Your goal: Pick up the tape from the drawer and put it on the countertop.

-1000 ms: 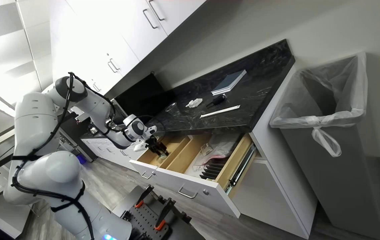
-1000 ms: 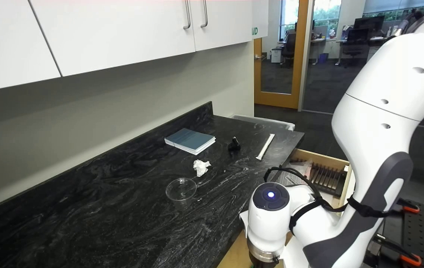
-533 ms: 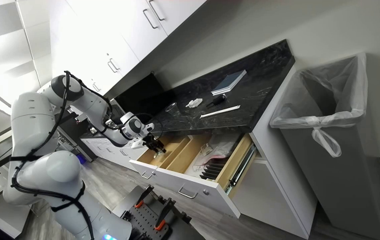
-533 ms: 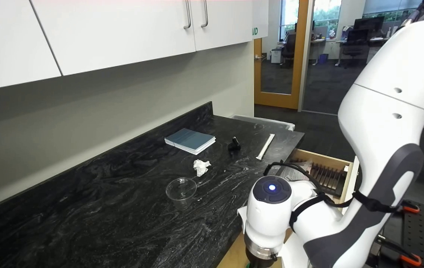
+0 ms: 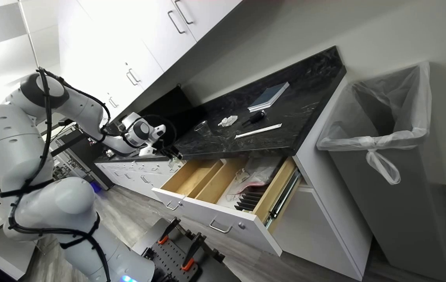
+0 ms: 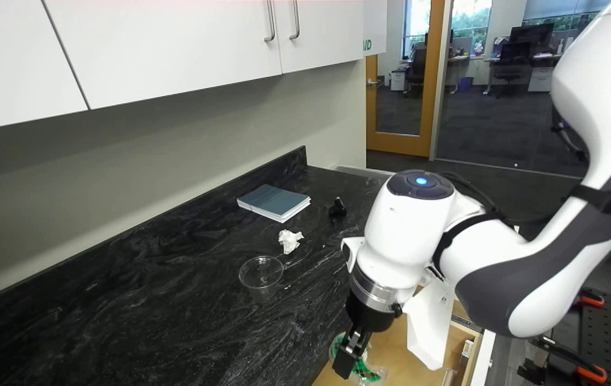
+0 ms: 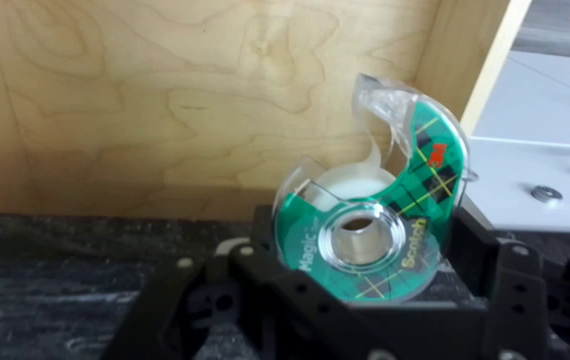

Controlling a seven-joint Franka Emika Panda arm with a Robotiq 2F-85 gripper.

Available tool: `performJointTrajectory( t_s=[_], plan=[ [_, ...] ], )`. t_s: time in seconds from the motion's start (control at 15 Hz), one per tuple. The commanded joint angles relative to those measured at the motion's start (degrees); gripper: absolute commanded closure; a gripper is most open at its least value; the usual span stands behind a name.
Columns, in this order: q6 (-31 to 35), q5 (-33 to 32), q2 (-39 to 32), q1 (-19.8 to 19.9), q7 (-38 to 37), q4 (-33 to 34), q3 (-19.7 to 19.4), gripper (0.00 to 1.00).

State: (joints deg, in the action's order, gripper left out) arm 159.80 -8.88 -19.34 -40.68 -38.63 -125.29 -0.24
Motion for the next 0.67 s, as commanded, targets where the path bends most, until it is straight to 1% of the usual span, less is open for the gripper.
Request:
performJointTrajectory(
  t_s=[0.0, 0.2, 0.27, 0.33, 0.4, 0.47, 0.6],
  plan=[
    [-0.1, -0.8, 1.3, 1.8, -0.5, -0.1, 1.5, 0.17],
    [-0.1, -1.0, 3.3, 2.6, -0.6, -0.7, 2.2, 0.17],
    [-0.1, -1.0, 3.3, 2.6, -0.6, -0.8, 2.3, 0.42],
    [0.8, -2.4, 1.9, 1.9, -2.6, 0.4, 1.3, 0.42],
    [2.4, -5.4, 0.1, 0.6, -6.0, 2.7, -0.7, 0.42],
    [2.6, -5.6, -1.2, 0.7, -7.2, 4.8, -0.7, 0.42],
    [2.4, -8.4, -5.2, -0.7, -11.8, 10.6, -2.8, 0.42]
  ],
)
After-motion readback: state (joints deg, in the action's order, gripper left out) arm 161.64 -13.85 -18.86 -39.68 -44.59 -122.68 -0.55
